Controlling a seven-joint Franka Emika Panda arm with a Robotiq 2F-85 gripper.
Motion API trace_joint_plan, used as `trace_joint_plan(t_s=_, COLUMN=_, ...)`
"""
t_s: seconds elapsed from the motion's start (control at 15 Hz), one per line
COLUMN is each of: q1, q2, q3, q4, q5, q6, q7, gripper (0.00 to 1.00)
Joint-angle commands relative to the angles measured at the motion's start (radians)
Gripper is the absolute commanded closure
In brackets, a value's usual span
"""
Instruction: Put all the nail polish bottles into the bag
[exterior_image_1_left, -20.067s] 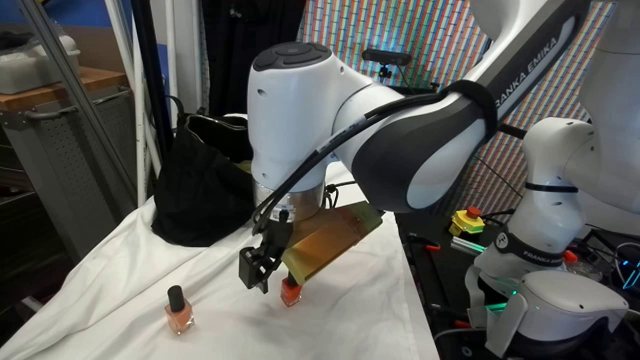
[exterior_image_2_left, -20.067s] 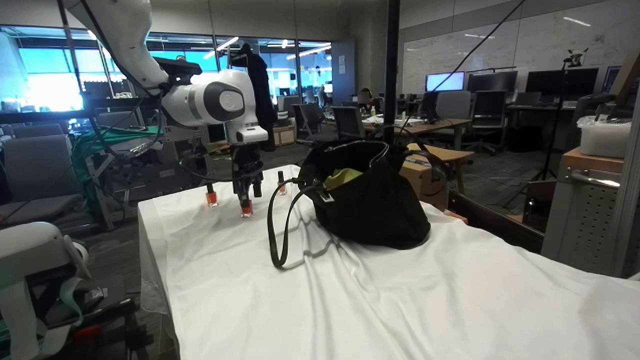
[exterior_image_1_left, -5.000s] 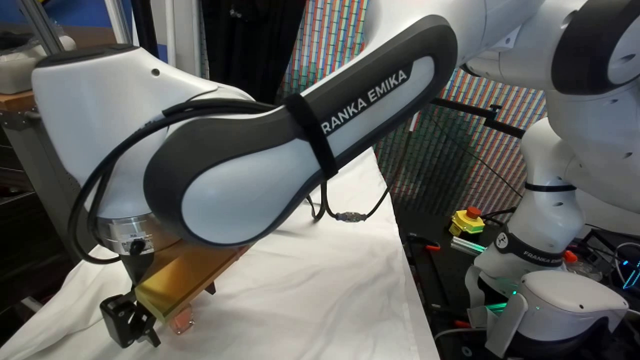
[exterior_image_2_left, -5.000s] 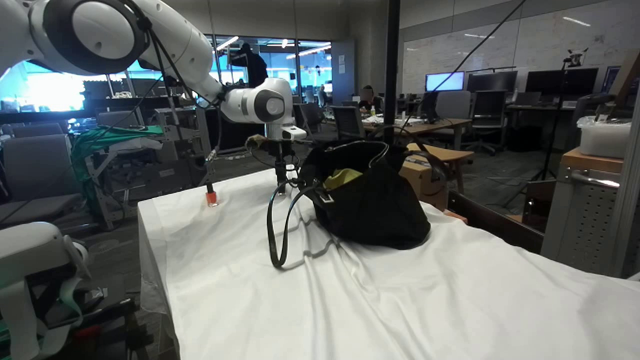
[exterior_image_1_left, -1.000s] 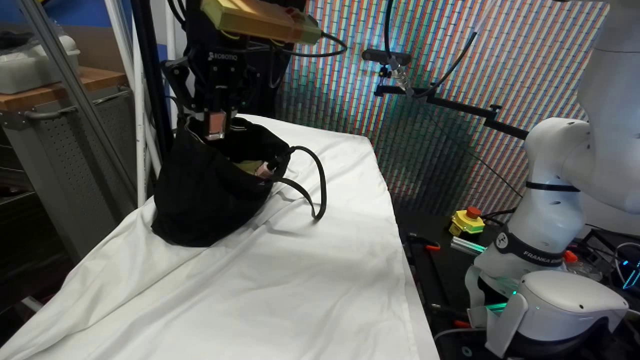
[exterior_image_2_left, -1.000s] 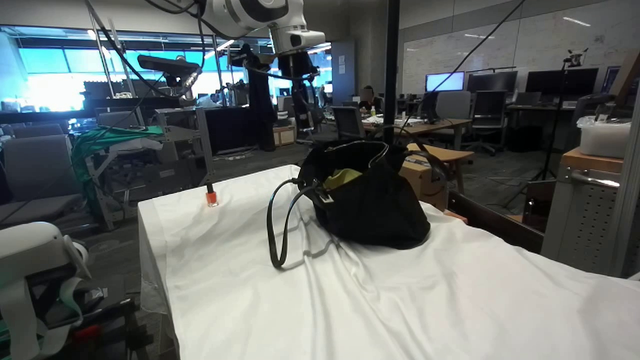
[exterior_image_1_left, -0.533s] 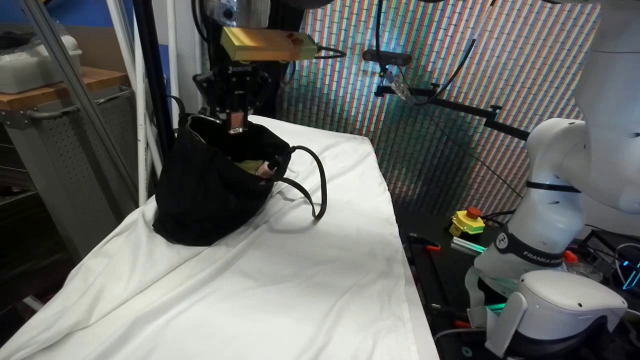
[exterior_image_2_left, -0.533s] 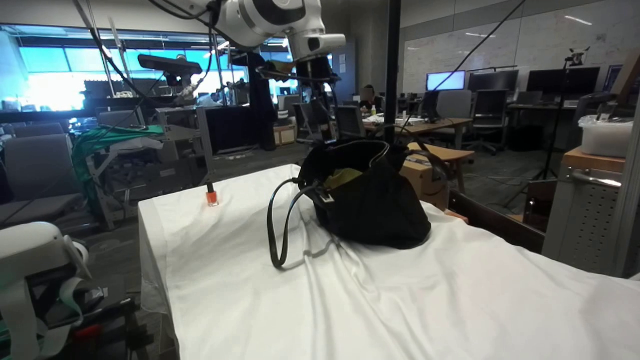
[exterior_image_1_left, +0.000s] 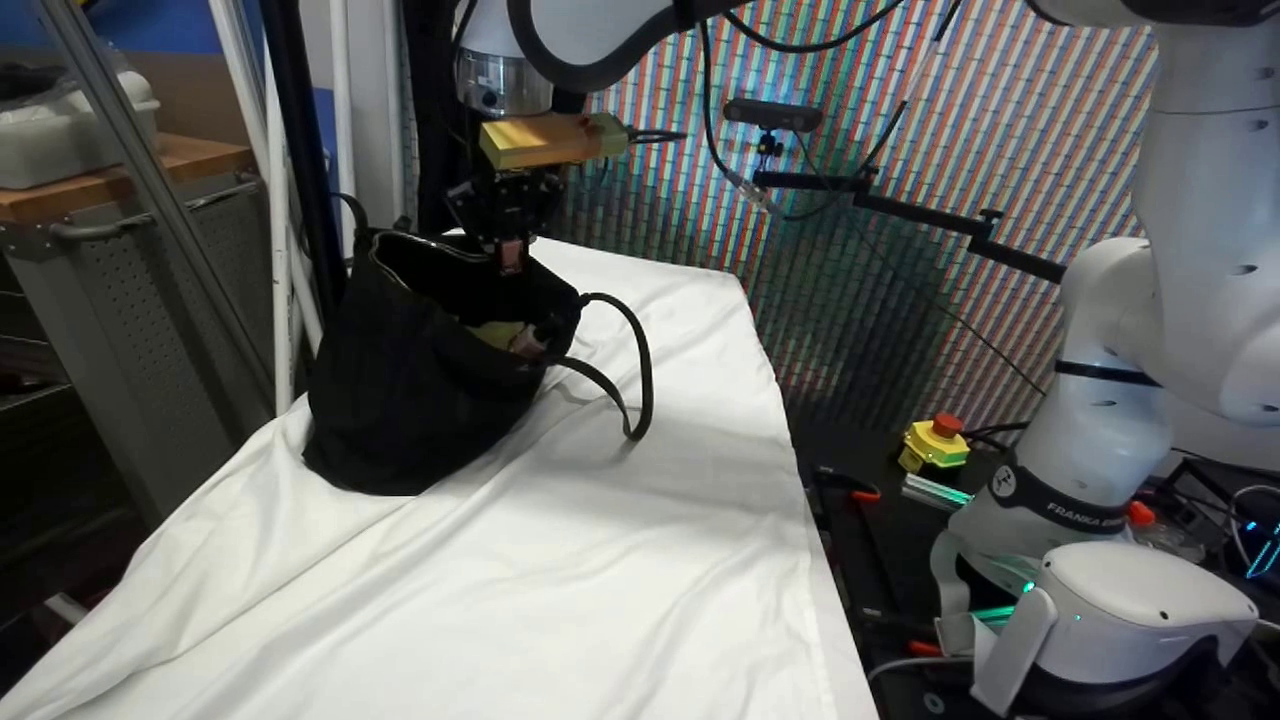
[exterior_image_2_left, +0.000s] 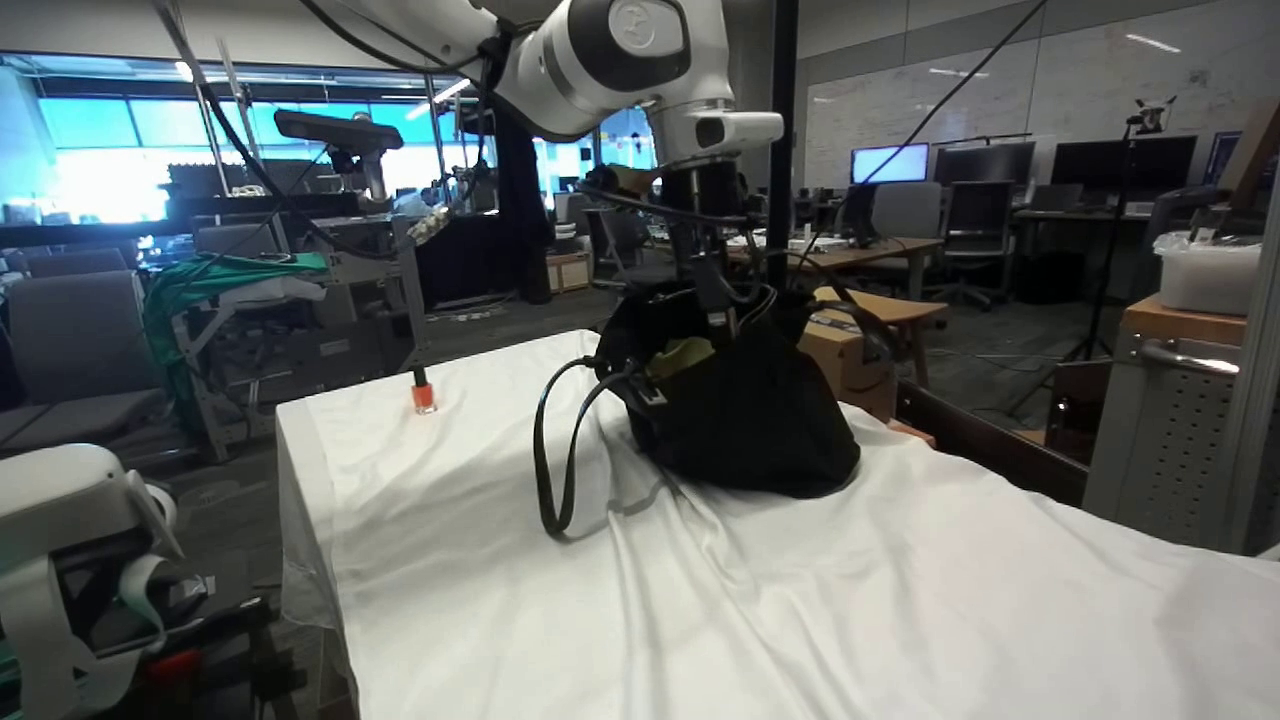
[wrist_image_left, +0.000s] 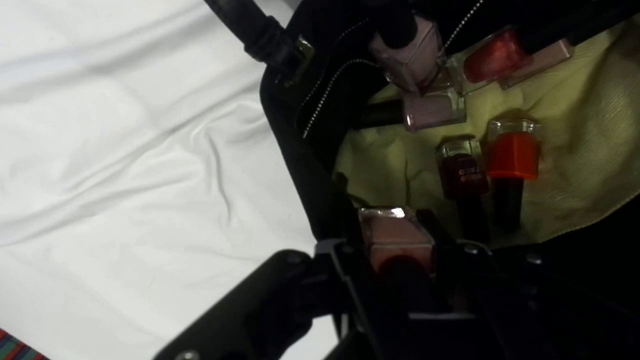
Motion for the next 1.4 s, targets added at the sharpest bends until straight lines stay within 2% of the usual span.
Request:
trace_joint_plan(t_s=0.0, q1=0.005, q2=0.019, q3=0.002, q4=0.037, q5=0.024, q6=0.020, q7=-0.043, gripper=0.85)
trace_joint_plan(t_s=0.53, q1=0.007, q2=0.025, q3=0.011, q4=0.049, q5=0.064, q6=0.039, q7=-0.094, gripper=0.85)
trace_joint_plan(t_s=0.6, q1=0.009, q2=0.025, q3=0.014, q4=0.046, q5=0.072, q6=0.041, q7=-0.102, gripper=0.35)
trace_joint_plan(t_s=0.73, q1=0.014, q2=0.024, q3=0.014, q4=0.047, q5=0.076, q6=0.038, q7=-0.115, gripper=0.29)
trace_joint_plan(t_s=1.0, q1=0.026, q2=0.020, q3=0.014, q4=0.040, q5=0.073, q6=0.041, q7=-0.118, gripper=0.01)
trace_joint_plan(t_s=1.33, q1=0.046, q2=-0.010, q3=0.016, q4=0.014, q5=0.069, q6=0.037, q7=-0.106, gripper=0.00)
